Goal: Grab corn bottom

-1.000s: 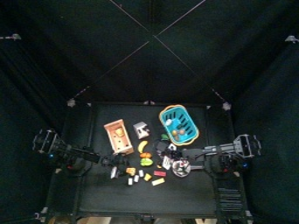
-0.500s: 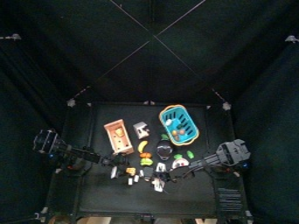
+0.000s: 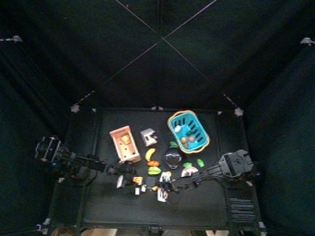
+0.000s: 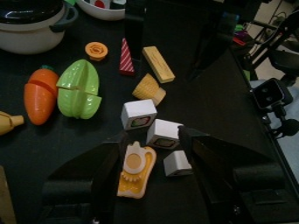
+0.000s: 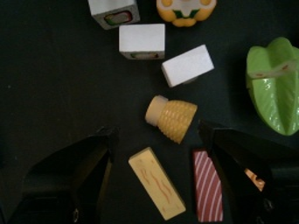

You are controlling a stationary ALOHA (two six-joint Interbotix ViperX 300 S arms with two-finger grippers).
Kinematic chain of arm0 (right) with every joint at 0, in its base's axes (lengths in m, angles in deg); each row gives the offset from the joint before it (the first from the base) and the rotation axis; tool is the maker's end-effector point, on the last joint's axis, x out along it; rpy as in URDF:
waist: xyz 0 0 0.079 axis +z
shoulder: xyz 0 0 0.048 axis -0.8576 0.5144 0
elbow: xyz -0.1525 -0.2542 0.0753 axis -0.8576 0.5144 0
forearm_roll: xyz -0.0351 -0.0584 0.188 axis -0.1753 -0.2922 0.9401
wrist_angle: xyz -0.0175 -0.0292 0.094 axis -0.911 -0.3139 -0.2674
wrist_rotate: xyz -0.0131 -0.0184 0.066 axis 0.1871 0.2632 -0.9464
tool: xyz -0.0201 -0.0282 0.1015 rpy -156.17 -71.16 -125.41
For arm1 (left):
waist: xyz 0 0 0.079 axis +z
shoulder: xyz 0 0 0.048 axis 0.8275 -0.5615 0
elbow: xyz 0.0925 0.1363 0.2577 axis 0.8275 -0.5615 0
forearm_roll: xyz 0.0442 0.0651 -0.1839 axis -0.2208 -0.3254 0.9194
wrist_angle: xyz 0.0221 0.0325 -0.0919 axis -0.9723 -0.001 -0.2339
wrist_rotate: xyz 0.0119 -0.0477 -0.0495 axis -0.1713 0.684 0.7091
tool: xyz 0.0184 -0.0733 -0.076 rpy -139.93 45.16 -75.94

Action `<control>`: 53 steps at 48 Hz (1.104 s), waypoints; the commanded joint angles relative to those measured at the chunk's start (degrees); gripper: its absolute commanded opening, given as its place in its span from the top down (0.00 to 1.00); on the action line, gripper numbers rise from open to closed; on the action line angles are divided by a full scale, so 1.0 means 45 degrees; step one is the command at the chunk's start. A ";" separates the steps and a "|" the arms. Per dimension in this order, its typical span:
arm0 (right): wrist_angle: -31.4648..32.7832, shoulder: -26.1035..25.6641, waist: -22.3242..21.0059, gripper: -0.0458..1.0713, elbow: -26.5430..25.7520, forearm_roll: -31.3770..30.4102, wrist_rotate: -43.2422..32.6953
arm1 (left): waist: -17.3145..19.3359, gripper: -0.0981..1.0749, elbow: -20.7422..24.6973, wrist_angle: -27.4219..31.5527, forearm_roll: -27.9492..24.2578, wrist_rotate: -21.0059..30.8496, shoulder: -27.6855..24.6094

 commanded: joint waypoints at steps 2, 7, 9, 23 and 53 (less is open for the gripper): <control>0.0078 -0.0059 -0.0176 0.06 -0.0371 -0.0039 0.0000 | 0.0000 0.17 0.0176 -0.0039 0.0039 0.0000 0.0039; 0.0039 0.0078 -0.0234 0.06 -0.0371 -0.0195 -0.0020 | -0.0020 0.17 0.0156 -0.0039 0.0039 -0.0020 0.0039; 0.0000 0.0098 -0.0273 0.06 -0.0391 -0.0234 -0.0020 | 0.0000 0.17 0.0156 -0.0039 0.0039 -0.0020 0.0039; -0.0059 0.0371 -0.0391 0.15 -0.0430 -0.0391 0.0000 | 0.0000 0.17 0.0156 -0.0039 0.0039 0.0000 0.0039; 0.0293 -0.0898 -0.0312 0.34 0.0059 -0.0449 0.0000 | -0.0020 0.17 0.0137 -0.0039 0.0039 0.0000 0.0039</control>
